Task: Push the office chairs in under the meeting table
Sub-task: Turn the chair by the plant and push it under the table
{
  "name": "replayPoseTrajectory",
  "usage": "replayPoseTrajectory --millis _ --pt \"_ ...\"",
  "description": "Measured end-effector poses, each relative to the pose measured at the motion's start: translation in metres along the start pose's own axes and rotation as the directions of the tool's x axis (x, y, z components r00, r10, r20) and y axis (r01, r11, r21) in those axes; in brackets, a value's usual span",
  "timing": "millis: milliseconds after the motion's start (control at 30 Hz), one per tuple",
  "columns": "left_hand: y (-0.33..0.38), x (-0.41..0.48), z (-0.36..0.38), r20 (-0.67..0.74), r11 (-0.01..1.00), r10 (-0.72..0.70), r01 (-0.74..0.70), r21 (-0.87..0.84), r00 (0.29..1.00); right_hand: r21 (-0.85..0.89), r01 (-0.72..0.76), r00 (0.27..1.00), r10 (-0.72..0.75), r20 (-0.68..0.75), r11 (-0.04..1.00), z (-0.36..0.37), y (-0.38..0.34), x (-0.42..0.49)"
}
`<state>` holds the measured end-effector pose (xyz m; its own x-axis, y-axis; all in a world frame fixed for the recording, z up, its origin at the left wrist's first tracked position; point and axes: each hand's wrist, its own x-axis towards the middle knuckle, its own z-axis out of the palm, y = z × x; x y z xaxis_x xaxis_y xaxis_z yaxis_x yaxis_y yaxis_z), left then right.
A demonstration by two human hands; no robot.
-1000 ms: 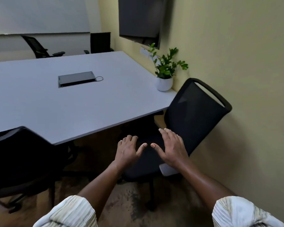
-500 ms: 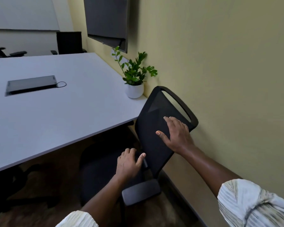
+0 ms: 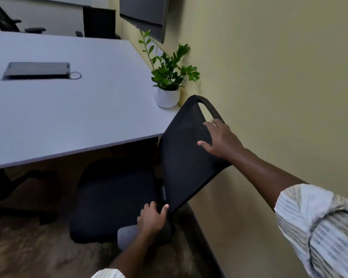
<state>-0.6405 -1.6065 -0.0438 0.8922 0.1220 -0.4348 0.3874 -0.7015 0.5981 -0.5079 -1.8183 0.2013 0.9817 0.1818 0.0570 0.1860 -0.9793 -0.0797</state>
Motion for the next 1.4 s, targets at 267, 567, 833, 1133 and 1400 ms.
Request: replayPoseTrajectory --millis 267,567,833,1133,1400 --pt "-0.021 -0.003 0.080 0.177 0.948 0.029 -0.084 0.307 0.984 -0.216 0.194 0.965 -0.147 0.215 0.957 0.050 0.022 -0.009" --pt "-0.020 -0.011 0.111 0.090 0.886 0.027 -0.066 0.458 0.996 -0.124 0.217 0.966 -0.194 0.173 0.968 0.054 0.021 -0.036" --pt "-0.041 -0.041 0.097 0.036 0.934 -0.057 0.040 0.356 0.998 -0.095 0.228 0.959 -0.206 0.192 0.969 0.051 -0.016 -0.107" --pt "-0.069 -0.081 0.078 -0.102 0.899 -0.326 0.275 -0.340 0.940 0.052 0.320 0.917 -0.323 0.235 0.946 0.047 -0.081 -0.206" --pt "-0.063 -0.118 0.057 -0.447 0.745 -0.450 0.050 -0.665 0.773 0.211 0.603 0.752 -0.637 0.170 0.769 0.022 -0.119 -0.237"
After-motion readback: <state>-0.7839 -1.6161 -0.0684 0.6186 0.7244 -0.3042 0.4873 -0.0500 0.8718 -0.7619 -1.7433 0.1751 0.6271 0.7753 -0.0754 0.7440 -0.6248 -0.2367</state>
